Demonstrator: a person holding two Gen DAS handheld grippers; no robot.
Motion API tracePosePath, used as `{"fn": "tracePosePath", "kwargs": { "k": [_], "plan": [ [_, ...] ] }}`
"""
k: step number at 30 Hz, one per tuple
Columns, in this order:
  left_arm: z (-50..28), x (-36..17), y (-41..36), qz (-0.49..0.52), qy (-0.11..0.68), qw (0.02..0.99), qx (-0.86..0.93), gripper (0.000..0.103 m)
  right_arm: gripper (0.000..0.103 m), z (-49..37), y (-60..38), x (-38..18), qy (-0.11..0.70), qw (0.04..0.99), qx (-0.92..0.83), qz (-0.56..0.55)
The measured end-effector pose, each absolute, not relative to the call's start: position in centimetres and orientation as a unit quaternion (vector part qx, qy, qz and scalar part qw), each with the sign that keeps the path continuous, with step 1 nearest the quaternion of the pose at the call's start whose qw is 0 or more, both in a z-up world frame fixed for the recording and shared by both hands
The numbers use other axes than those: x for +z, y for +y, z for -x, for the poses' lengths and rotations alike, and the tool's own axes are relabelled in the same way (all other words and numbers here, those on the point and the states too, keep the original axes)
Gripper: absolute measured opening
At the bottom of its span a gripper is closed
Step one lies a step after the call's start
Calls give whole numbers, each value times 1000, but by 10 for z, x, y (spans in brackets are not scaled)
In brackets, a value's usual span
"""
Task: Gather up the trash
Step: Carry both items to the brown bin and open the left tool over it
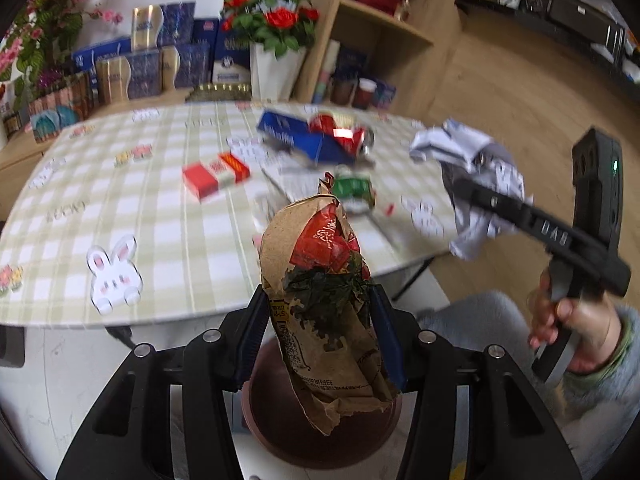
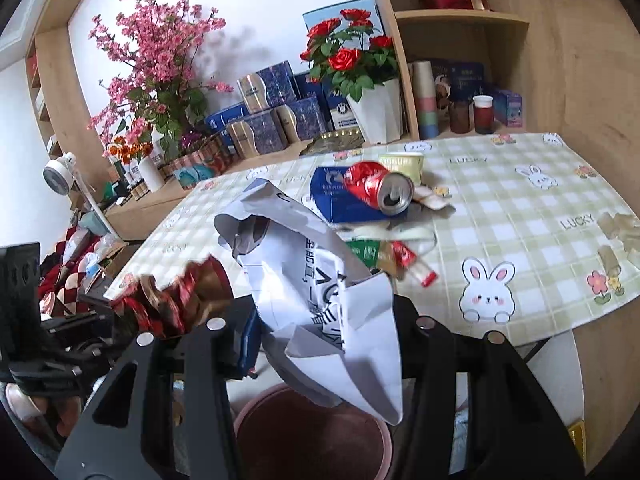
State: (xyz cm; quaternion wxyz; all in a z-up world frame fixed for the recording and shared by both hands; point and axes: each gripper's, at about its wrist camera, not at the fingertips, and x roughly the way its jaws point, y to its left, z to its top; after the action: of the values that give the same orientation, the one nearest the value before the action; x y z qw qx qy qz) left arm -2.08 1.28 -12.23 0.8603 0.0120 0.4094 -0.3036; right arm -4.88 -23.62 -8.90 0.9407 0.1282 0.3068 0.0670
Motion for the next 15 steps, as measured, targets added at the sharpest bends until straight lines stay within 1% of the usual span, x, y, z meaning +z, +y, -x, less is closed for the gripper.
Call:
{"fn": "tracePosePath", "kwargs": {
  "k": [5,12,15],
  "plan": [
    [28,-160,-1,-42,442,839,-313,50,50,58,-238,-105,316,936,69,-140],
    [31,-207,-31,-117,471,801,-350,52,50,67,-239,-128,339,928,59,-143],
    [28,-233,-45,-135,495,782,-353,53,50,68,-240,-136,351,924,49,-145]
  ]
}}
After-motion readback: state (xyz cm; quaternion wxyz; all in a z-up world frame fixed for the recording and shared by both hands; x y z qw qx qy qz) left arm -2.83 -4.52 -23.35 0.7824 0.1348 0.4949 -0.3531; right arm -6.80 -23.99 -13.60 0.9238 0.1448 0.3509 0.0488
